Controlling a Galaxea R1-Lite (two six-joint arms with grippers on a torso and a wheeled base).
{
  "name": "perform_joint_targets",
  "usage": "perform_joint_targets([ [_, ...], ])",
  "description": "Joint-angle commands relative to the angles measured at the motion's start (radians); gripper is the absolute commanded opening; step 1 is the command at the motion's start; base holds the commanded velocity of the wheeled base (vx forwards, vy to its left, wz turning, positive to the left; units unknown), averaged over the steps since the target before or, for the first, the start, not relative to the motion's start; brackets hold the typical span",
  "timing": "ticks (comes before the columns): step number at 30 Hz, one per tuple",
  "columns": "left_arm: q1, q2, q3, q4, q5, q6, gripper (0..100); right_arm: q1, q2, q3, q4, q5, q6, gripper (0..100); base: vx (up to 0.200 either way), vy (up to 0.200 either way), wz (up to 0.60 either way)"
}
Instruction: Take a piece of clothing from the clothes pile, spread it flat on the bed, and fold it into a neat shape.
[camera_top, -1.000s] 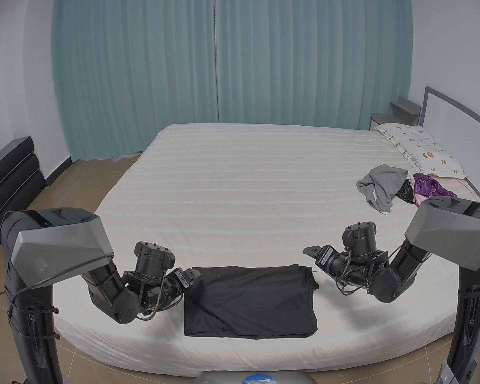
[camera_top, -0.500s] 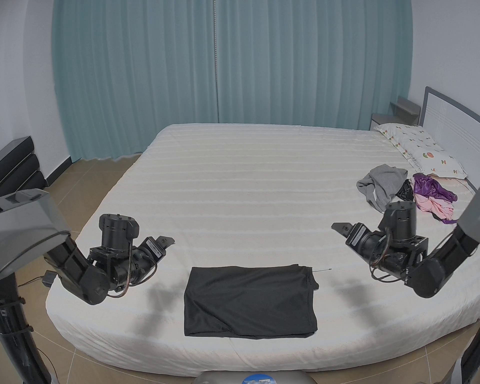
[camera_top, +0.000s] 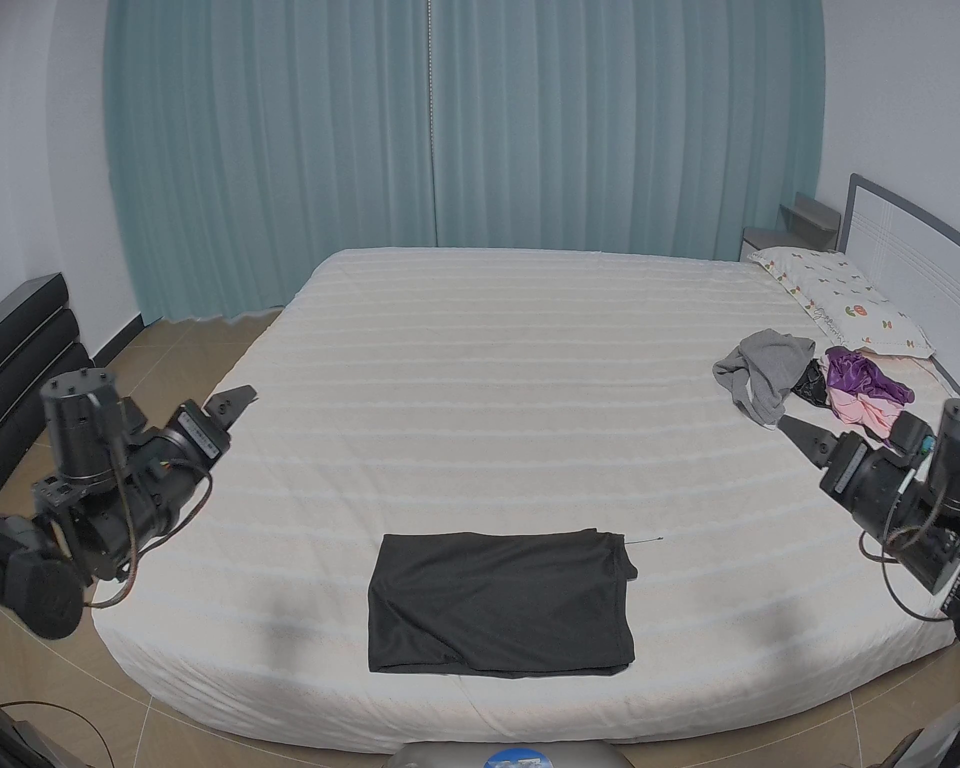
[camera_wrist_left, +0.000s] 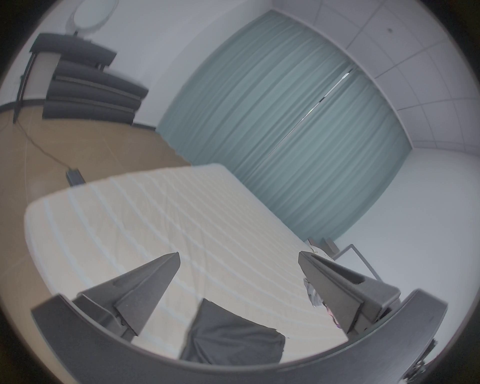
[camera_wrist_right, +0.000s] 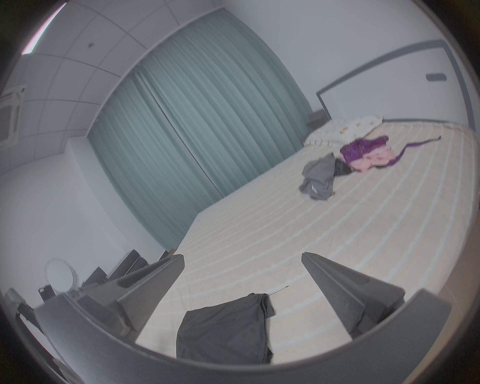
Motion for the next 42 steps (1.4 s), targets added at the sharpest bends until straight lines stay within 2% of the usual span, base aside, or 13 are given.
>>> perform_joint_targets([
  [1, 0.0, -0.3, 0.161, -0.001, 0.118, 0.128, 100, -0.007, -0.327, 0.152, 0.022, -0.018, -0.107, 100, 0.0, 0.0, 0.0],
  [3, -0.005, -0.326, 0.181, -0.002, 0.137, 0.146, 100, -0.007, -0.359, 0.166, 0.037, -0.024, -0.124, 100, 0.0, 0.0, 0.0],
  [5, -0.009, -0.433, 0.224, 0.008, 0.192, 0.22, 100, -0.007, -0.481, 0.194, 0.125, -0.034, -0.176, 100, 0.0, 0.0, 0.0],
  [11, -0.009, -0.626, 0.268, 0.039, 0.255, 0.347, 100, -0.016, -0.753, 0.191, 0.396, -0.035, -0.276, 100, 0.0, 0.0, 0.0],
  [15, -0.006, -0.763, 0.261, 0.165, 0.281, 0.407, 100, -0.047, -0.897, 0.189, 0.554, -0.035, -0.345, 100, 0.0, 0.0, 0.0],
  [17, -0.005, -0.906, 0.258, 0.303, 0.299, 0.494, 100, -0.106, -1.008, 0.171, 0.666, -0.03, -0.418, 100, 0.0, 0.0, 0.0],
  [20, 0.009, -0.999, 0.256, 0.378, 0.301, 0.543, 100, -0.175, -1.069, 0.149, 0.724, -0.01, -0.453, 100, 0.0, 0.0, 0.0],
  [23, 0.08, -1.11, 0.256, 0.464, 0.304, 0.572, 100, -0.237, -1.135, 0.151, 0.823, 0.032, -0.47, 100, 0.0, 0.0, 0.0],
  [28, 0.169, -1.255, 0.25, 0.578, 0.299, 0.628, 100, -0.238, -1.225, 0.102, 0.942, 0.042, -0.49, 100, 0.0, 0.0, 0.0],
  [31, 0.181, -1.366, 0.25, 0.613, 0.299, 0.749, 100, -0.238, -1.285, 0.033, 1.033, 0.039, -0.559, 100, 0.0, 0.0, 0.0],
  [35, 0.207, -1.45, 0.251, 0.639, 0.295, 0.841, 100, -0.254, -1.36, 0.044, 1.088, 0.043, -0.615, 100, 0.0, 0.0, 0.0],
  [38, 0.222, -1.508, 0.251, 0.716, 0.292, 0.856, 100, -0.3, -1.425, 0.065, 1.082, 0.08, -0.641, 100, 0.0, 0.0, 0.0],
  [42, 0.239, -1.556, 0.271, 0.78, 0.258, 0.852, 100, -0.298, -1.425, 0.091, 1.004, 0.091, -0.647, 100, 0.0, 0.0, 0.0],
])
